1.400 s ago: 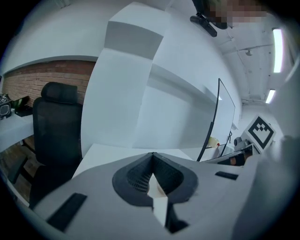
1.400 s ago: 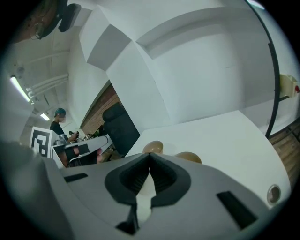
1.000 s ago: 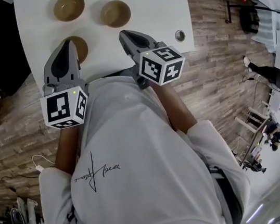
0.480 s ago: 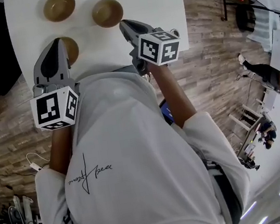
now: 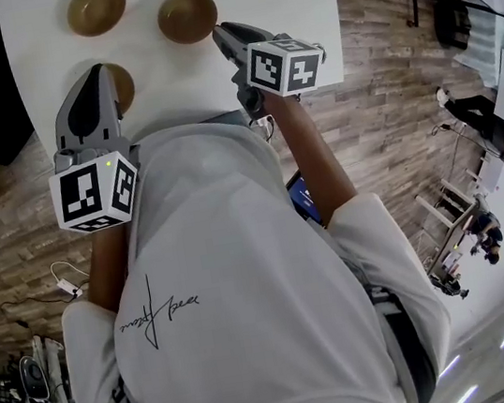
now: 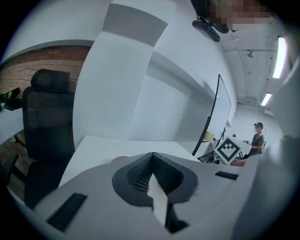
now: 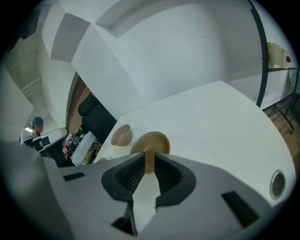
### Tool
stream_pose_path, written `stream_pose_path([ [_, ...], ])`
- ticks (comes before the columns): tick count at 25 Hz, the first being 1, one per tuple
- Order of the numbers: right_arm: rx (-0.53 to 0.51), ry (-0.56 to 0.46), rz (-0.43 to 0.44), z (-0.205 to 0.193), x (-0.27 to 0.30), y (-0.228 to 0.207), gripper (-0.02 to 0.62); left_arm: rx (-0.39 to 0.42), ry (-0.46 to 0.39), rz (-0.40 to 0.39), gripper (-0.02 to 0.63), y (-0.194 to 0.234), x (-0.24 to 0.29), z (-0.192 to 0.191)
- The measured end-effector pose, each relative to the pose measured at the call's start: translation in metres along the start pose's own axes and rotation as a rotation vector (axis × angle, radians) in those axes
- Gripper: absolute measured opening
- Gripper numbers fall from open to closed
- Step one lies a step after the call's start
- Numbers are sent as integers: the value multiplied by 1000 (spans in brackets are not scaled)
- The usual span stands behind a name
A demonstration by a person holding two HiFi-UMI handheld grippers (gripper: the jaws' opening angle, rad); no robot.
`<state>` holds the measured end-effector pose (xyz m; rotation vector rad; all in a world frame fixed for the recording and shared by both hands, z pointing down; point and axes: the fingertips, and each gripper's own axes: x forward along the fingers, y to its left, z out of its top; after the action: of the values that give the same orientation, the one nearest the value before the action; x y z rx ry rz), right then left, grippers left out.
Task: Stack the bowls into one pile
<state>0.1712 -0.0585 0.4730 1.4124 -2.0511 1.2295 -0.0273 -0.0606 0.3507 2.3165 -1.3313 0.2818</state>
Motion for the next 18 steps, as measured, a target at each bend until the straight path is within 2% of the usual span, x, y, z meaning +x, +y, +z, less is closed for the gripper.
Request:
stream_pose_path([
  [18, 191, 21, -8, -16, 24, -23, 67, 3, 45, 17, 3, 6, 0, -8],
])
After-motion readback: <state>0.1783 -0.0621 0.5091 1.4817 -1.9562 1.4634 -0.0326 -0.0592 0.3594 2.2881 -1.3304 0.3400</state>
